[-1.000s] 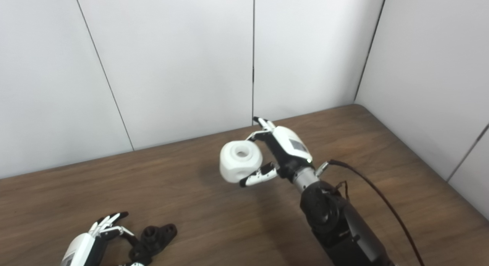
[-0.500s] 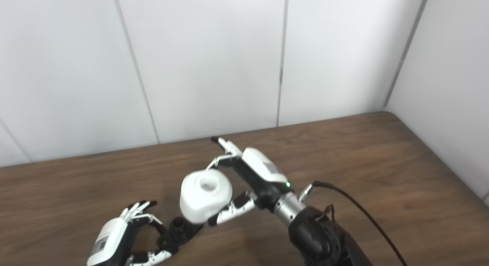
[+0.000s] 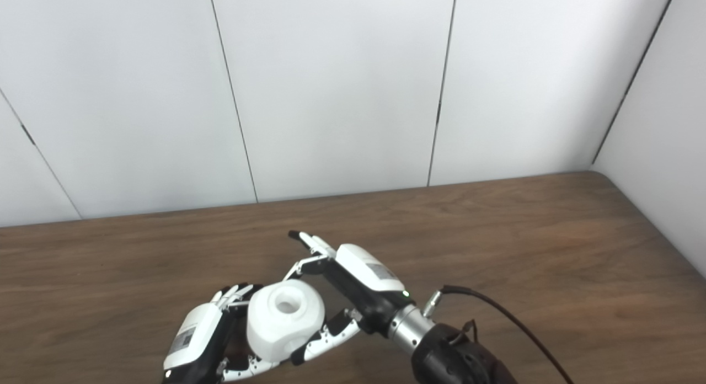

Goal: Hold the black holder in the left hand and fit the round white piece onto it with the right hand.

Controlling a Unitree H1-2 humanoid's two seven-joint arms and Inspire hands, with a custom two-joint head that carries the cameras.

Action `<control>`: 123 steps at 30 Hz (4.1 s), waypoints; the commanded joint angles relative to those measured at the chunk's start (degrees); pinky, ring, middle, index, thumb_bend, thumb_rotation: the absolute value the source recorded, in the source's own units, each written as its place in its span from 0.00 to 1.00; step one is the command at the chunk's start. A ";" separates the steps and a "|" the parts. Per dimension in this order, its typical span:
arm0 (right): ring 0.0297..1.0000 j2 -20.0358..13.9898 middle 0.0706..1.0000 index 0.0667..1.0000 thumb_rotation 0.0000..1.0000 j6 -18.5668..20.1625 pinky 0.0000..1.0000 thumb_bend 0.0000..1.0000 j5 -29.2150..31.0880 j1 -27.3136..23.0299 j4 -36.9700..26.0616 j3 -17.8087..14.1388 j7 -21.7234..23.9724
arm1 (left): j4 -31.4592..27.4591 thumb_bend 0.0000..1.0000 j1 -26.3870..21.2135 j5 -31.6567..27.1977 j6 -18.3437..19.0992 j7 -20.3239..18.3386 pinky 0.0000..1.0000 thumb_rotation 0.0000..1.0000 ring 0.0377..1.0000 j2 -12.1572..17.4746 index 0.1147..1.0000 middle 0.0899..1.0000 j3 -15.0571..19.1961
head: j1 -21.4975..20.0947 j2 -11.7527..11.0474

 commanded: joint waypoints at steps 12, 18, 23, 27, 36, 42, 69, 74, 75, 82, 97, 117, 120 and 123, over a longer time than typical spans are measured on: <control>1.00 2.16 0.99 0.44 0.14 -5.72 0.84 0.50 -3.15 -1.55 3.46 -1.72 -5.44 | -1.18 0.52 -0.55 1.42 -1.04 1.58 1.00 0.05 0.94 -0.83 0.42 0.88 -0.95 | -0.14 -0.57; 1.00 3.41 0.98 0.44 0.14 -7.23 0.86 0.50 -5.47 -1.93 4.80 -2.91 -8.30 | -0.95 0.52 -0.33 1.33 -1.29 1.71 1.00 0.05 0.94 -0.87 0.42 0.88 -0.95 | -0.13 -0.91; 1.00 4.08 0.98 0.44 0.14 -7.11 0.89 0.50 -6.38 -2.19 4.72 -3.95 -9.51 | -0.59 0.52 -0.24 1.13 -1.45 1.96 1.00 0.05 0.94 -1.05 0.42 0.88 -0.92 | -0.08 -1.06; 1.00 4.44 0.99 0.44 0.14 -6.14 0.92 0.50 -6.83 -2.46 4.14 -4.60 -9.49 | -0.38 0.52 -0.21 1.12 -1.63 2.18 1.00 0.05 0.94 -1.04 0.42 0.88 -0.94 | -0.15 -1.02; 1.00 4.57 0.99 0.44 0.14 -5.84 0.92 0.50 -6.69 -2.72 2.99 -6.26 -8.62 | -0.63 0.52 -0.08 1.14 -1.64 2.21 1.00 0.05 0.94 -1.08 0.42 0.87 -0.98 | -0.10 -0.52; 1.00 4.20 0.99 0.44 0.14 -6.19 0.87 0.50 -6.72 -2.30 2.98 -6.36 -8.32 | -1.41 0.52 -0.06 1.46 -0.45 1.40 1.00 0.05 0.94 -1.31 0.42 0.88 -1.13 | -0.12 -0.32; 1.00 1.02 0.97 0.44 0.14 -7.10 0.91 0.50 -8.85 0.24 1.06 -4.37 -6.04 | -2.32 0.52 -0.19 1.87 0.29 1.35 1.00 0.05 0.93 -1.77 0.41 0.88 -1.23 | 0.60 1.45; 1.00 0.85 0.97 0.44 0.14 -6.92 0.93 0.50 -8.59 1.22 0.07 -4.22 -5.03 | -2.25 0.52 -0.22 2.31 0.28 1.56 1.00 0.05 0.93 -1.91 0.41 0.87 -1.43 | 1.01 1.58; 1.00 0.90 0.97 0.44 0.14 -6.94 0.93 0.50 -8.56 1.36 -0.01 -4.23 -4.95 | -2.25 0.52 -0.22 2.30 0.28 1.58 1.00 0.05 0.93 -1.95 0.41 0.87 -1.44 | 1.01 1.58; 1.00 1.39 0.97 0.44 0.14 -7.02 0.91 0.50 -8.77 2.36 -0.49 -3.95 -4.76 | -1.87 0.51 -0.04 1.93 -0.39 2.38 1.00 0.05 0.93 -2.16 0.41 0.87 -1.37 | 1.27 1.90; 1.00 2.82 0.98 0.44 0.14 -6.95 0.96 0.50 -10.38 3.33 1.59 -3.12 -5.56 | -1.77 0.51 0.22 2.12 -0.48 3.22 1.00 0.05 0.92 -2.09 0.41 0.87 -2.07 | 1.90 1.31; 1.00 5.32 0.98 0.44 0.14 -5.64 0.97 0.50 -14.15 2.35 4.39 -3.59 -7.48 | -1.89 0.51 0.43 2.49 0.27 3.07 1.00 0.05 0.93 -2.57 0.41 0.87 -2.32 | 1.72 0.90; 1.00 5.36 0.98 0.44 0.14 -5.89 0.96 0.50 -14.53 2.30 4.73 -3.53 -8.00 | -2.05 0.51 0.53 2.44 0.25 3.10 1.00 0.05 0.93 -2.62 0.41 0.87 -2.30 | 1.65 1.02; 1.00 5.26 0.98 0.44 0.14 -5.99 0.95 0.50 -14.74 2.22 5.04 -3.44 -8.40 | -2.45 0.51 0.65 2.48 0.81 2.50 1.00 0.05 0.93 -2.59 0.41 0.87 -2.27 | 1.59 1.10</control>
